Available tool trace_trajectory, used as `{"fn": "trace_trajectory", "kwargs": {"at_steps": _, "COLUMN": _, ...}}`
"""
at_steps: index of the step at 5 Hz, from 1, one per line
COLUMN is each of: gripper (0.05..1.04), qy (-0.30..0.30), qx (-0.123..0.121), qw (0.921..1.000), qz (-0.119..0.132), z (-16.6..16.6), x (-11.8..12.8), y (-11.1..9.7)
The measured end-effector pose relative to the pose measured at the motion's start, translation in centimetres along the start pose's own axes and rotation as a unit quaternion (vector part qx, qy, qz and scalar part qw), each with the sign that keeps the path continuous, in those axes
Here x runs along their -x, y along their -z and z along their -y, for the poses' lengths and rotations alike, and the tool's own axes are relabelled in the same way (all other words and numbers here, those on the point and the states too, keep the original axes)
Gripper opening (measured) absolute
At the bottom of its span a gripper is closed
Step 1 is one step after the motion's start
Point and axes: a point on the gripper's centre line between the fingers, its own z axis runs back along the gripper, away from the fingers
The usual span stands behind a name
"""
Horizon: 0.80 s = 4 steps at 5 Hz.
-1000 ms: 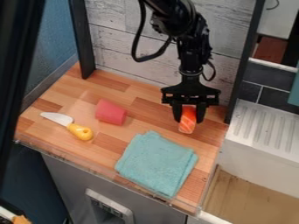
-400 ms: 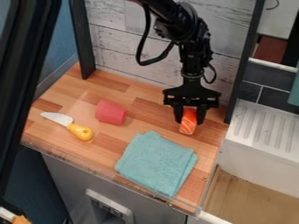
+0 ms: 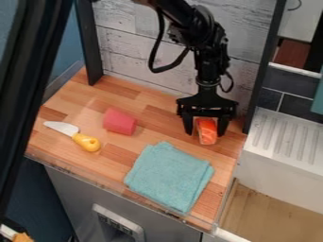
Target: Move the sushi to the top right side of the table
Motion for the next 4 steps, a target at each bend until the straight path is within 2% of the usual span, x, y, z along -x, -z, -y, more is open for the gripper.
{"fn": "trace_trajectory", "kwargs": {"at_steps": 2, "gripper": 1.001, "qy": -0.008, "qx": -0.006, "qw": 0.9999, "qz": -0.009, "z": -0.3, "x": 0.8, "y": 0.3}}
{"fn": "trace_trajectory", "kwargs": {"at_steps": 3, "gripper": 1.001, "qy": -0.012, "qx": 0.007, "qw": 0.9998, "qz": 0.014, "z": -0.1, "x": 0.5, "y": -2.0}}
{"fn": "trace_trajectory", "kwargs": {"at_steps": 4, "gripper": 1.000, "qy": -0.009, "qx": 0.010, "qw": 0.9994, "qz": 0.032, "z": -0.3, "x": 0.8, "y": -3.4}}
